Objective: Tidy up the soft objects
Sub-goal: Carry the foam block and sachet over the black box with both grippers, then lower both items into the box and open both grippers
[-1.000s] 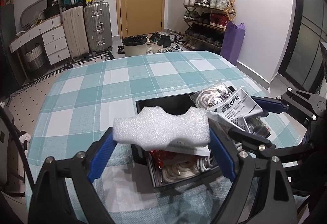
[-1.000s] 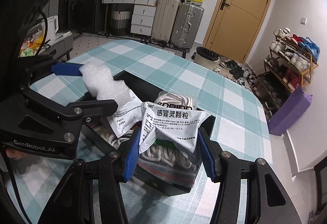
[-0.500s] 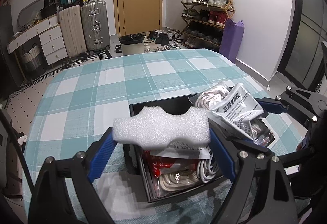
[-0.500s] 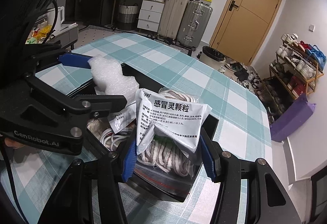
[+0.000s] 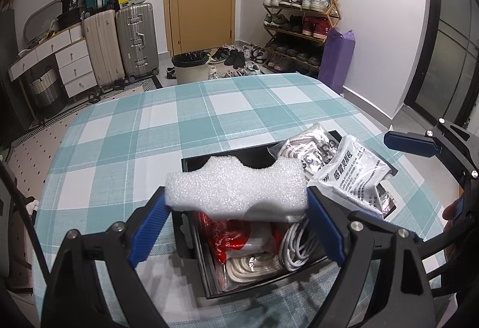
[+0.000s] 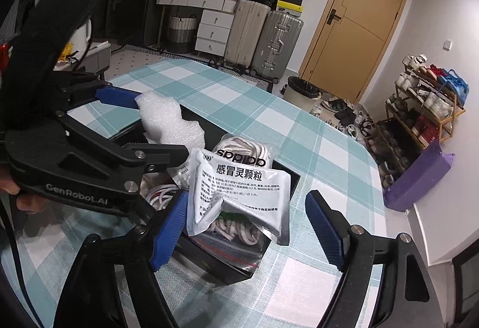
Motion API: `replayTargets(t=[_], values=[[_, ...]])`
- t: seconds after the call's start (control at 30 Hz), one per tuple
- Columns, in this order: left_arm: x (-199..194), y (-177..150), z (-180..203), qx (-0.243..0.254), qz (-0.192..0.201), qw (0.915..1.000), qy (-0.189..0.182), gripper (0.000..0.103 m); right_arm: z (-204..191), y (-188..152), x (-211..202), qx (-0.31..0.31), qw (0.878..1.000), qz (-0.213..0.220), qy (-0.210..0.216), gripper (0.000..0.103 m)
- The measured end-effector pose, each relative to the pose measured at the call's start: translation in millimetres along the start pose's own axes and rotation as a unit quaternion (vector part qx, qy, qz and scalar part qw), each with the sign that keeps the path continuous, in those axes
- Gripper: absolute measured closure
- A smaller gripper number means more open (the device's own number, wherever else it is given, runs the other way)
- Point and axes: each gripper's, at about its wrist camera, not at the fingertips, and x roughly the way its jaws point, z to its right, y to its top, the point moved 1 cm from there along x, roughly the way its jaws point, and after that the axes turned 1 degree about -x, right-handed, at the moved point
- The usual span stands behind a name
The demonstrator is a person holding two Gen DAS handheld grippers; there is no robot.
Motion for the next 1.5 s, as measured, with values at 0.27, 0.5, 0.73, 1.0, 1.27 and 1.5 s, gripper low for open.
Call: replayTargets(t=[0.27,0.5,0.73,1.0,1.27,1.5], values=[[-6,2,0,-0.003,0.006,1.0000,-0.002,0.014,-1,-3,-7,0.004,1.000,0.006,0.008,0.021],[2,1,4,0.001,-0.005,1.0000,0.000,0.014,0,-5,-15,0.006,1.000,0.012,0.001,0.020],[-4,0,3,-0.001,-0.002,1.0000,-0.001,0.012,-1,-6,-21,0.009,1.000,0.018,0.000,0.018],[-26,-7,-5,-0.021,0.014,0.9997,-0.002,0.000,0,-15,-34,0.041,0.999,0.031,0.004,0.005],[-47,-23,-3,-0.019,0.033,0.9993,0.003,0.000,2,-29,-43,0.091,0.995,0.048,0.005,0.001],[-66,-40,0,-0.022,0.056,0.9982,0.008,0.000,-2,-39,-51,0.125,0.989,0.074,0.011,0.001]])
